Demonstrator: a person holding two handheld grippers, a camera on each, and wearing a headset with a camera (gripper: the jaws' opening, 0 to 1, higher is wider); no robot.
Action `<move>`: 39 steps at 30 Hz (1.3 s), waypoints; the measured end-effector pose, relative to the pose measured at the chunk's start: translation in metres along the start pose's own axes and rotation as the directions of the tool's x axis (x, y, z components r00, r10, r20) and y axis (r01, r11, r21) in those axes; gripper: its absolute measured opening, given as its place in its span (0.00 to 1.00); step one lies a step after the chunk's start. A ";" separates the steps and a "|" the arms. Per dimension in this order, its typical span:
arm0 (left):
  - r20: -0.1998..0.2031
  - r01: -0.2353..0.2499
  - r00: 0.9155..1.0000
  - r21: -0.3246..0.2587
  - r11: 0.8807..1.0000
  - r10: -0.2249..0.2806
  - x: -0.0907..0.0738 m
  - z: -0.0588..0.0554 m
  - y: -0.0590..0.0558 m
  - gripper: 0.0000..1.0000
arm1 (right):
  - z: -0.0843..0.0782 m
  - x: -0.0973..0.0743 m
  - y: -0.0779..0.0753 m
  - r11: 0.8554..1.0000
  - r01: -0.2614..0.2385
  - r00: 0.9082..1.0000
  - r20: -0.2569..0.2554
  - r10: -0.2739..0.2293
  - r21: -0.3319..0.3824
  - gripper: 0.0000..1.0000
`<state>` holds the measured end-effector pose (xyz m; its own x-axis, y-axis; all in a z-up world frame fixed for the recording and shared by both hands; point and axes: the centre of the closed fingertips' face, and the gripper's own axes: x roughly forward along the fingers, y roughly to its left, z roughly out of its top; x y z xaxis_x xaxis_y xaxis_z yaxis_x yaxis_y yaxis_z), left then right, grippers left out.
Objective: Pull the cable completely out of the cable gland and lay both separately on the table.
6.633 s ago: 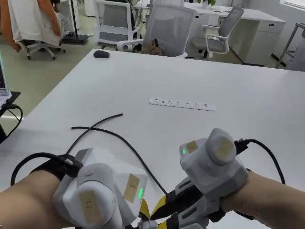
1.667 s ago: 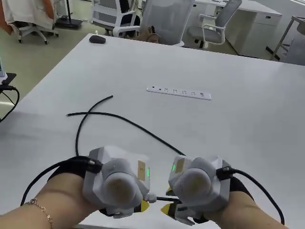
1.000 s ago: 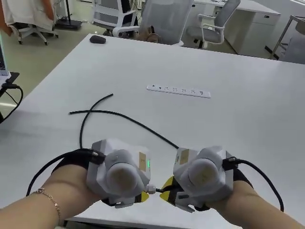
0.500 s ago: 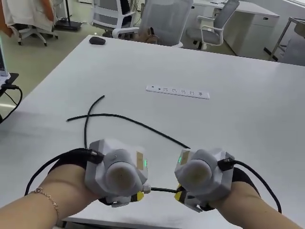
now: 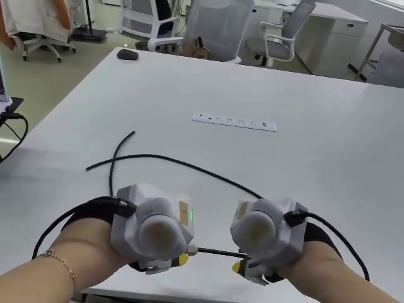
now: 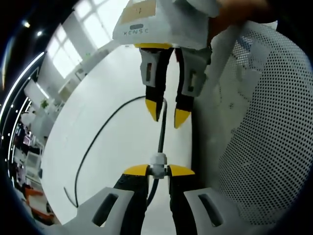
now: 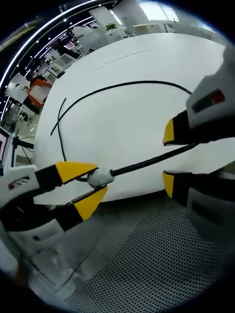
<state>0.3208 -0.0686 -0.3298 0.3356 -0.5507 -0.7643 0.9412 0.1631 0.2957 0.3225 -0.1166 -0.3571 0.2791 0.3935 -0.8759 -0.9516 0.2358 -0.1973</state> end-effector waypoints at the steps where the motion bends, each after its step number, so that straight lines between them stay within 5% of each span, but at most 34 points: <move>1: 0.001 0.001 1.000 0.001 1.000 -0.001 0.000 0.000 0.000 0.16 | 0.009 -0.001 0.004 1.000 -0.015 0.999 0.041 0.015 -0.015 0.21; 5: 0.002 0.005 1.000 0.018 1.000 -0.005 0.001 0.001 -0.002 0.16 | 0.041 -0.009 0.011 0.999 -0.050 0.980 0.194 0.050 -0.004 0.19; 19: 0.026 0.004 1.000 0.020 1.000 -0.005 0.002 0.006 0.000 0.16 | 0.034 -0.007 0.006 0.999 -0.019 0.986 0.163 0.023 -0.028 0.05; 28: 0.008 -0.005 1.000 0.007 1.000 0.005 0.002 0.001 0.002 0.16 | 0.016 -0.004 -0.004 1.000 0.012 0.996 0.088 -0.013 0.010 0.05; 31: 0.004 -0.004 1.000 0.003 1.000 0.004 0.001 0.000 0.002 0.16 | 0.002 -0.003 -0.010 0.999 0.037 0.999 0.029 -0.038 0.031 0.05; 39: 0.000 0.007 1.000 0.004 1.000 -0.007 0.002 -0.001 -0.001 0.16 | -0.031 -0.004 -0.024 0.993 0.105 0.987 -0.125 -0.097 0.061 0.05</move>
<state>0.3207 -0.0691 -0.3315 0.3295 -0.5514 -0.7664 0.9432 0.1563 0.2930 0.3399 -0.1515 -0.3630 0.3513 0.2545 -0.9010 -0.9075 0.3293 -0.2609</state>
